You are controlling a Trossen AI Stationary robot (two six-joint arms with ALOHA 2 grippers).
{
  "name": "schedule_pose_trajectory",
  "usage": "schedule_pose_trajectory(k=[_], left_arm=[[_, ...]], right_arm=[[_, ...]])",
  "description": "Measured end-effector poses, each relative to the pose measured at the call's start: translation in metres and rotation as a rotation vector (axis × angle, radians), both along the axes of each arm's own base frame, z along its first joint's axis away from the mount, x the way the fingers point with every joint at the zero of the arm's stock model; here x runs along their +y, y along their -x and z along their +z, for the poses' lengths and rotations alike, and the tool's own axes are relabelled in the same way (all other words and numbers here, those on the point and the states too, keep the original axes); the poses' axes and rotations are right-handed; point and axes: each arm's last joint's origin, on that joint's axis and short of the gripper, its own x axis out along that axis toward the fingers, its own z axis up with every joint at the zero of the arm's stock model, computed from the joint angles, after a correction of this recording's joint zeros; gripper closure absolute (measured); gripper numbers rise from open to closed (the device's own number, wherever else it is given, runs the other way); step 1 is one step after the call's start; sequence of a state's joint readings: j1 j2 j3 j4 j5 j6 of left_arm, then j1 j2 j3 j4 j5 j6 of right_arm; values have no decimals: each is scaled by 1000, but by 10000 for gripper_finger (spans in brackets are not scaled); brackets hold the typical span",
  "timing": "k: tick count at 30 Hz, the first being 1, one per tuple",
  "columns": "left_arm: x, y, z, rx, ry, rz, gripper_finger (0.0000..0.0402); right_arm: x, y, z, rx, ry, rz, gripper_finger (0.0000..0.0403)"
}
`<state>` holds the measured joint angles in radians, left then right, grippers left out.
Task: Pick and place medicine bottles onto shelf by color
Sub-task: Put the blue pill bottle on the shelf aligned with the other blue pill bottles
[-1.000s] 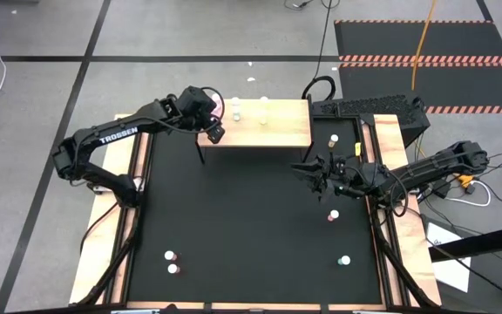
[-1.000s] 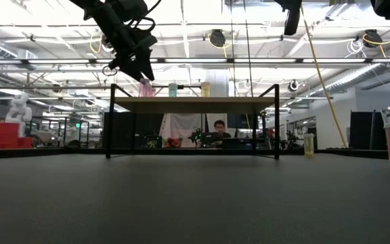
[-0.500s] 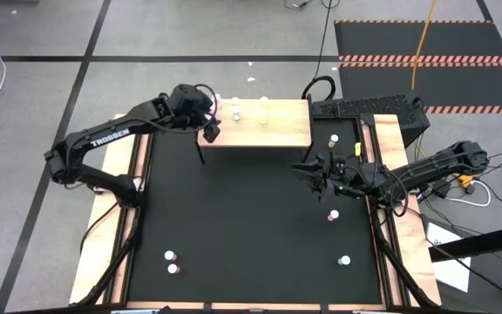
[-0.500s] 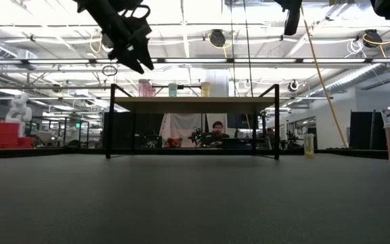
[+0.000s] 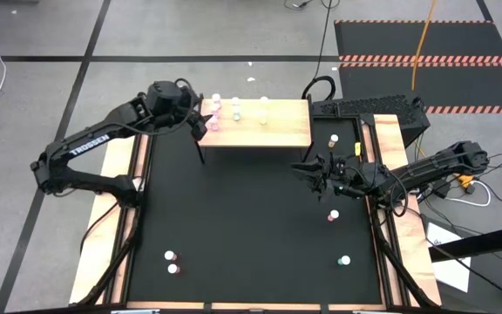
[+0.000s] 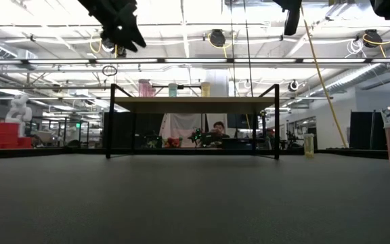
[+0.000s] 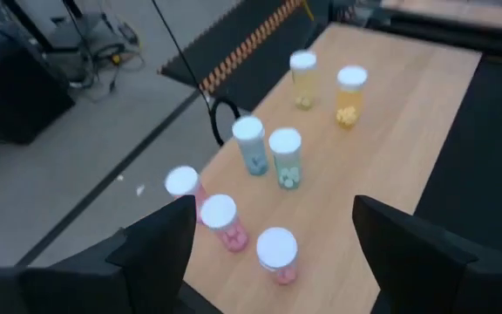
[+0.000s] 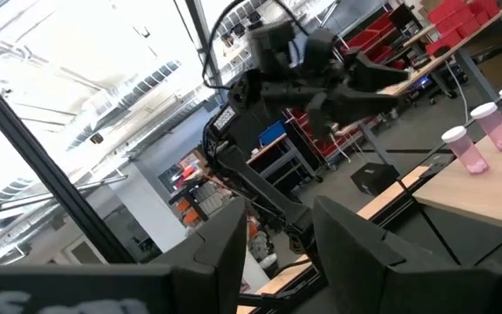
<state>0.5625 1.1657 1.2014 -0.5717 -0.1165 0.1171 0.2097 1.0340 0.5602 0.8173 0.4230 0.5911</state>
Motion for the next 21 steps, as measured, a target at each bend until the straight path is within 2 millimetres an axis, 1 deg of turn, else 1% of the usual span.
schedule_pose_trajectory(k=[3, 7, 10, 14, 16, 18, 21], left_arm=[[-6, 10, 10, -58, -11, 12, 91], [-10, 16, 23, -163, -42, 25, 94], [-9, 15, 28, -211, -66, 25, 96], [-10, 14, 31, -273, -37, 31, 98], [-12, 14, 32, -292, -14, 22, 105], [-16, 18, 35, -312, 2, 25, 116], [-27, 27, 44, -383, 15, 13, 138]], right_arm=[[-3, 0, 0, -3, -10, -8, 273], [-8, -1, 0, -4, -11, -28, 273], [-14, -2, 0, -3, -8, -59, 273], [-22, -2, 1, -14, -15, -78, 273], [-24, -2, 2, -31, -6, -54, 273], [-25, -2, 3, -40, 3, -35, 273], [-26, -3, 3, -32, 13, -18, 273]])
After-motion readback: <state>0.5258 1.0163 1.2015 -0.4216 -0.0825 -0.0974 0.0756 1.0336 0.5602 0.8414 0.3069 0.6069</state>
